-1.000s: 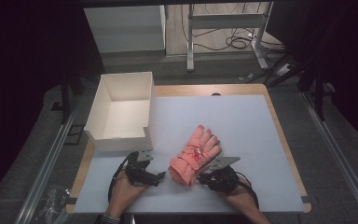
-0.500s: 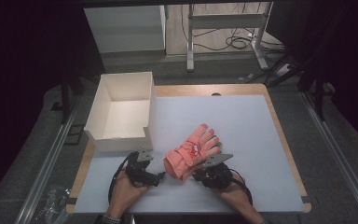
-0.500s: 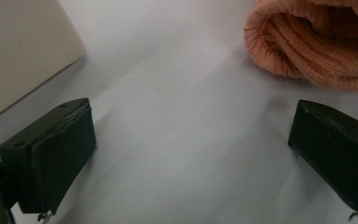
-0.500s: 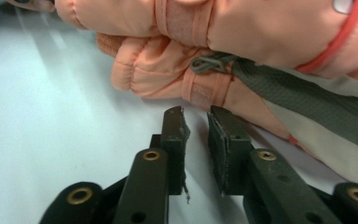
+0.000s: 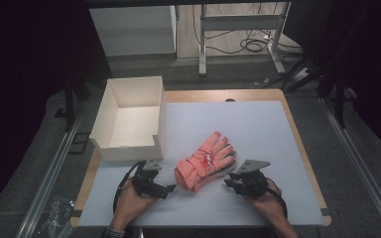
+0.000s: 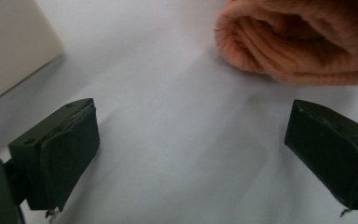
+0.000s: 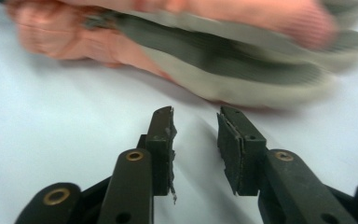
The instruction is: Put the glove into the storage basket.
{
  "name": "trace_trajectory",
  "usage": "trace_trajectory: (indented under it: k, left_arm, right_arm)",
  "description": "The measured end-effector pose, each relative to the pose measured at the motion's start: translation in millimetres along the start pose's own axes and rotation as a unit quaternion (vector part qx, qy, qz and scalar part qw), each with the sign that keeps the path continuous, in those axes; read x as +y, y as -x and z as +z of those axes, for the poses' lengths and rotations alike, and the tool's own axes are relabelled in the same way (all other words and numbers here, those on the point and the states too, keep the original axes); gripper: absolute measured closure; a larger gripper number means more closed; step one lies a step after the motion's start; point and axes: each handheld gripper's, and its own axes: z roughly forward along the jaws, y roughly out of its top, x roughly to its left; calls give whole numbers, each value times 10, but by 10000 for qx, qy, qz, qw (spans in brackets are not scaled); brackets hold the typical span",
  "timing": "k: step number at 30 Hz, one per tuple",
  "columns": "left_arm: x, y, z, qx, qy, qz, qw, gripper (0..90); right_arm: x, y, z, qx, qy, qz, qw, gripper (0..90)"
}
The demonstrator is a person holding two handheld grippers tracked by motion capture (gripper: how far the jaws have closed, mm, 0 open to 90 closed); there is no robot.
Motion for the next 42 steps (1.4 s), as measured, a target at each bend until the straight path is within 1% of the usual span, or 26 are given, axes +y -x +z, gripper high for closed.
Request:
trace_trajectory:
  k: [6, 8, 10, 12, 13, 15, 16, 18, 19, 20, 21, 23, 24, 25, 26, 27, 28, 29, 31, 32, 33, 35, 36, 38, 40, 42]
  left_arm:
    - [37, 42, -134, -159, 115, 90, 9998, 5]
    - [77, 50, -192, -250, 161, 74, 9995, 2]
    - [138, 67, -235, -303, 172, 110, 9993, 1]
    - [248, 111, -273, -323, 138, 242, 9991, 0]
    - [289, 125, -281, -356, 142, 282, 9989, 0]
    - [384, 161, -294, -448, 141, 373, 9982, 0]
    - [384, 161, -294, -448, 141, 373, 9982, 1]
    - [500, 207, -296, -484, 108, 478, 9976, 0]
    - [541, 224, -289, -495, 110, 486, 9975, 0]
    - [541, 224, -289, -495, 110, 486, 9975, 0]
    - [626, 250, -272, -489, 75, 553, 9972, 0]
    - [714, 271, -240, -478, 31, 607, 9970, 0]
    - [714, 271, -240, -478, 31, 607, 9970, 0]
    - [804, 291, -197, -487, -6, 655, 9967, 0]
    - [804, 291, -197, -487, -6, 655, 9967, 0]
    - [904, 318, -135, -520, -66, 679, 9963, 0]
    - [904, 318, -135, -520, -66, 679, 9963, 0]
    - [986, 345, -65, -528, -138, 724, 9959, 0]
    - [1059, 371, 13, -488, -231, 793, 9954, 0]
    - [1059, 371, 13, -488, -231, 793, 9954, 0]
    - [1115, 396, 99, -430, -326, 901, 9945, 0]
    - [1162, 406, 180, -423, -439, 984, 9933, 0]
    - [1162, 406, 180, -423, -439, 984, 9933, 0]
    - [1205, 415, 303, -510, -530, 986, 9924, 0]
    - [1213, 418, 343, -510, -579, 996, 9920, 0]
    - [1217, 427, 432, -524, -698, 999, 9912, 0]
  right_arm:
    - [-120, 253, -167, -367, 58, 302, 9989, 594]
    - [-149, 330, -212, -483, 84, 373, 9981, 561]
    - [-175, 397, -246, -577, 99, 466, 9972, 520]
    - [-199, 468, -266, -671, 98, 547, 9962, 481]
    - [-215, 507, -277, -768, 97, 560, 9954, 444]
    - [-232, 547, -291, -885, 89, 556, 9945, 411]
    - [-247, 581, -301, -983, 93, 546, 9936, 380]
    - [-265, 621, -319, -1101, 93, 559, 9923, 342]
    - [-276, 644, -329, -1165, 103, 566, 9915, 325]
    - [-287, 668, -338, -1214, 97, 576, 9909, 308]
    - [-302, 697, -345, -1272, 89, 602, 9900, 285]
    - [-331, 742, -346, -1319, 40, 639, 9892, 246]
    - [-343, 758, -343, -1315, 51, 672, 9890, 229]
    - [-349, 783, -344, -1261, 48, 763, 9891, 223]
    - [-349, 783, -344, -1261, 48, 763, 9891, 223]
    - [-348, 789, -342, -1212, 38, 774, 9896, 205]
    - [-346, 777, -334, -1249, 15, 722, 9895, 202]
    - [-346, 775, -334, -1259, 9, 718, 9894, 200]
    - [-350, 781, -334, -1238, 25, 730, 9896, 199]
    - [-351, 780, -334, -1236, 24, 735, 9896, 199]
    - [-352, 780, -334, -1234, 26, 736, 9896, 199]
    - [-353, 780, -333, -1233, 30, 738, 9896, 199]
    - [-354, 781, -334, -1229, 32, 746, 9896, 198]
    - [-355, 781, -334, -1227, 33, 750, 9896, 198]
    - [-355, 781, -333, -1227, 34, 750, 9896, 198]
    - [-355, 780, -333, -1225, 34, 758, 9896, 198]
